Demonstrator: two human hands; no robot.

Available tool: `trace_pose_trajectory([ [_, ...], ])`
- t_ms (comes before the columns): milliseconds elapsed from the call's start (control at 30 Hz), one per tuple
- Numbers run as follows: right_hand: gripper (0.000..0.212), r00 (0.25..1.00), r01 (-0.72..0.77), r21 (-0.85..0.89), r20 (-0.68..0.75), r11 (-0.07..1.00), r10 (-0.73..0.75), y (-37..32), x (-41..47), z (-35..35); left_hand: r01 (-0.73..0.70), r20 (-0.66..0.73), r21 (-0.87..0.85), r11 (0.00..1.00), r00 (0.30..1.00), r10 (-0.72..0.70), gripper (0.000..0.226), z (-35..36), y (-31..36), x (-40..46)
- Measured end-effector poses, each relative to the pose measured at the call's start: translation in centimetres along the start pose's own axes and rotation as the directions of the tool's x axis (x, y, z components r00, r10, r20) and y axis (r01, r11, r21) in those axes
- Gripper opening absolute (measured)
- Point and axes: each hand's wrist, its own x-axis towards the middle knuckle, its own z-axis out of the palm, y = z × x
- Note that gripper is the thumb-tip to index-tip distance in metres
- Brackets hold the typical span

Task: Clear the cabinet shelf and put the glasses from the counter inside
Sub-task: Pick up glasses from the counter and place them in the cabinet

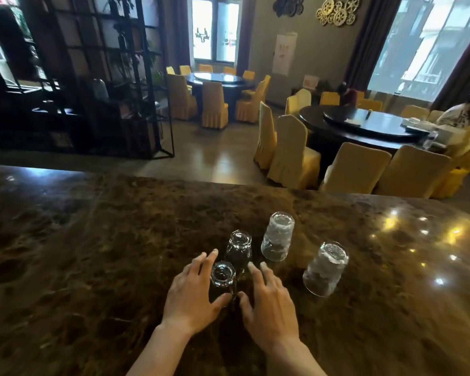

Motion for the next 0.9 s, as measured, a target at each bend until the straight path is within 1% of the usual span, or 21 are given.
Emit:
trace_pose_trajectory([
  [133, 0.068, 0.997, -0.057, -0.001, 0.060, 0.998, 0.057, 0.7, 0.7, 1.8, -0.024, 0.072, 0.004, 1.000, 0.997, 0.024, 0.105, 1.4, 0.0, 1.2],
  [200, 0.067, 0.996, -0.074, -0.009, 0.053, 0.997, 0.074, 1.6, 1.2, 1.9, -0.039, 0.076, 0.024, 0.999, 0.996, 0.037, 0.099, 1.7, 0.2, 1.6],
  [300, 0.065, 0.996, -0.079, -0.022, 0.036, 0.997, 0.079, 2.5, 2.3, 1.6, -0.033, 0.073, 0.036, 0.999, 0.997, 0.030, 0.084, 1.5, 0.6, 2.3],
  [467, 0.062, 0.999, -0.051, 0.002, 0.007, 0.999, 0.051, 2.8, 3.4, 1.2, -0.010, 0.090, 0.096, 0.995, 0.996, 0.001, 0.077, 0.3, 0.5, 3.1],
  [533, 0.062, 0.999, -0.040, 0.022, 0.001, 0.999, 0.040, 2.8, 3.7, 1.3, 0.035, 0.105, 0.056, 0.998, 0.994, -0.041, 0.072, -0.4, 0.2, 3.1],
  [567, 0.062, 0.999, -0.032, 0.030, -0.004, 0.999, 0.032, 2.7, 3.7, 1.3, 0.077, 0.113, -0.018, 0.997, 0.991, -0.074, 0.070, -0.7, -0.1, 3.0],
  [600, 0.062, 1.000, -0.021, 0.038, -0.009, 0.999, 0.021, 2.7, 3.7, 1.3, 0.135, 0.131, -0.151, 0.979, 0.985, -0.115, 0.068, -1.1, -0.4, 2.8],
  [633, 0.062, 1.000, -0.012, 0.046, -0.016, 0.999, 0.013, 2.7, 3.9, 1.2, 0.209, 0.163, -0.334, 0.919, 0.973, -0.162, 0.069, -1.5, -0.7, 2.7],
  [667, 0.061, 1.000, -0.007, 0.054, -0.023, 0.999, 0.008, 2.7, 4.0, 1.2, 0.296, 0.206, -0.528, 0.796, 0.954, -0.218, 0.070, -1.9, -1.1, 2.5],
  [700, 0.061, 0.999, -0.004, 0.062, -0.032, 0.998, 0.006, 2.7, 4.2, 1.1, 0.372, 0.261, -0.689, 0.622, 0.928, -0.265, 0.074, -2.1, -1.5, 2.1],
  [733, 0.060, 0.999, -0.002, 0.071, -0.044, 0.997, 0.005, 2.7, 4.4, 1.1, 0.422, 0.319, -0.796, 0.435, 0.902, -0.292, 0.076, -2.1, -1.9, 1.8],
  [767, 0.059, 0.998, 0.003, 0.079, -0.059, 0.997, 0.002, 2.7, 4.6, 1.1, 0.453, 0.367, -0.849, 0.272, 0.876, -0.313, 0.077, -1.8, -2.4, 1.6],
  [800, 0.059, 0.997, 0.011, 0.087, -0.072, 0.996, -0.005, 2.6, 4.8, 1.0, 0.462, 0.398, -0.876, 0.141, 0.856, -0.331, 0.076, -1.4, -2.8, 1.3],
  [833, 0.058, 0.996, 0.022, 0.089, -0.085, 0.996, -0.014, 2.5, 5.0, 0.8, 0.450, 0.408, -0.892, 0.047, 0.845, -0.347, 0.075, -1.0, -3.0, 1.0],
  [867, 0.057, 0.994, 0.037, 0.090, -0.102, 0.995, -0.028, 2.2, 5.3, 0.7, 0.427, 0.402, -0.904, -0.012, 0.841, -0.361, 0.076, -0.7, -3.2, 0.8],
  [900, 0.056, 0.992, 0.052, 0.088, -0.121, 0.995, -0.041, 2.1, 5.6, 0.6, 0.405, 0.389, -0.914, -0.039, 0.843, -0.371, 0.080, -0.3, -3.3, 0.7],
])
